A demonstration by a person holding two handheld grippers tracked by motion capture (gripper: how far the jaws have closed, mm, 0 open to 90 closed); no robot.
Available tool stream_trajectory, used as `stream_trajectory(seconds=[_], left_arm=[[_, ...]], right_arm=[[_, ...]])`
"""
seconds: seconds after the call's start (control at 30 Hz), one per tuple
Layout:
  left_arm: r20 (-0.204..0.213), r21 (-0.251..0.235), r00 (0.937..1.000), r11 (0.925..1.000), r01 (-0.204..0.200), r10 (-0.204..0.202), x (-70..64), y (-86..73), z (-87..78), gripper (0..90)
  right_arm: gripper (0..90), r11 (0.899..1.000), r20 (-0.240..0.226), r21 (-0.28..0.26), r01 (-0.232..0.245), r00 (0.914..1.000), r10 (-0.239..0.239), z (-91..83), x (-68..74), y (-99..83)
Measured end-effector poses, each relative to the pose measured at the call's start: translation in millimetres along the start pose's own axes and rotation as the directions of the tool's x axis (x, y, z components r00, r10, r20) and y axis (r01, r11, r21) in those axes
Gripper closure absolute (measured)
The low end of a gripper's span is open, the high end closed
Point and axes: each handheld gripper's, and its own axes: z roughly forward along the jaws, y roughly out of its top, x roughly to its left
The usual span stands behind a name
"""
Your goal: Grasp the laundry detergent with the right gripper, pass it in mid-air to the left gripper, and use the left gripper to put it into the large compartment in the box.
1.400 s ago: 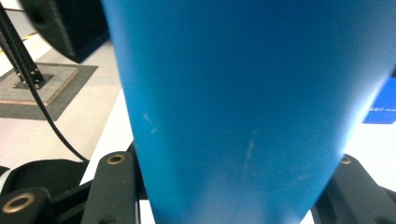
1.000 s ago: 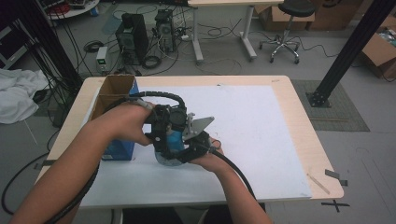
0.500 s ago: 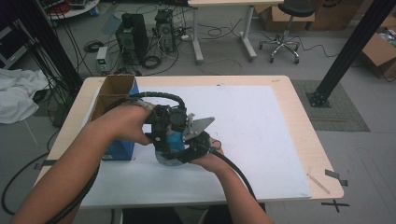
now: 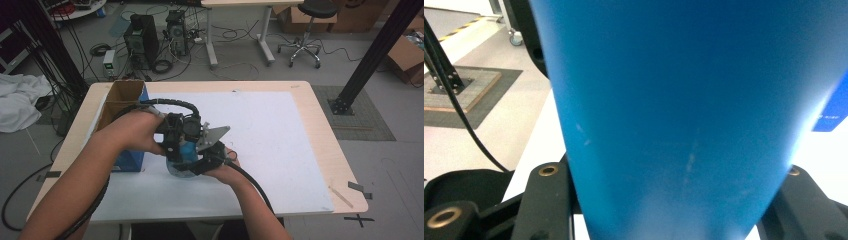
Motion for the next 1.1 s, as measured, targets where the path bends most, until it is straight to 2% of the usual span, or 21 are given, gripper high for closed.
stream_trajectory(seconds=[0.1,0.2,0.27,0.33,0.5,0.57,0.7,0.8,0.83,1.03,1.1], left_arm=[[-0.004,-0.001,1.0000,1.0000,0.002,-0.002,-0.2,1.4,-0.8,39.1],[-0.004,-0.007,1.0000,1.0000,-0.001,0.001,0.2,3.0,-2.7,39.3],[0.002,-0.004,1.0000,1.0000,0.006,-0.006,1.7,4.6,-5.2,39.3],[0.002,-0.007,1.0000,1.0000,0.004,-0.004,3.4,5.6,-8.4,39.3],[0.023,-0.001,0.9994,0.9997,0.026,-0.026,7.7,7.8,-11.8,39.3],[0.023,0.008,0.9995,0.9997,0.021,-0.021,9.3,9.2,-11.8,39.3],[0.031,0.010,0.9990,0.9994,0.032,-0.032,12.9,7.8,-12.4,39.2],[0.042,0.008,0.9977,0.9986,0.053,-0.053,15.6,4.1,-13.4,39.2],[0.045,0.004,0.9969,0.9979,0.064,-0.064,16.8,2.1,-13.8,39.2],[0.070,0.031,0.9869,0.9892,0.143,-0.145,27.9,-12.0,-20.4,39.1],[0.070,0.046,0.9830,0.9849,0.167,-0.170,32.0,-17.1,-24.3,39.0]], right_arm=[[44.9,1.000,0.004,-0.008,0.000,1.0000,0.000,-1.6,0.4,0.1],[43.6,1.000,0.017,-0.004,0.022,0.9996,-0.022,-3.8,0.1,0.3],[42.6,1.000,0.010,-0.013,0.026,0.9996,-0.026,-6.3,1.1,0.4],[39.9,0.998,0.047,-0.026,0.057,0.9973,-0.056,-11.3,1.8,1.9],[30.1,0.998,0.063,-0.024,0.055,0.9966,-0.053,-15.3,0.9,3.4],[28.4,0.999,0.058,-0.015,0.049,0.9971,-0.048,-17.2,1.7,4.1],[19.7,0.999,0.058,0.026,0.044,0.9973,-0.045,-21.4,1.7,4.3],[16.4,0.997,0.057,0.048,0.055,0.9967,-0.057,-25.7,0.4,3.5],[15.5,0.997,0.058,0.064,0.042,0.9972,-0.046,-27.8,1.1,3.3],[9.6,0.988,0.064,0.153,0.026,0.9973,-0.036,-46.4,-2.6,1.7],[6.9,0.984,0.065,0.180,0.003,0.9978,-0.015,-51.4,-6.2,0.9]])
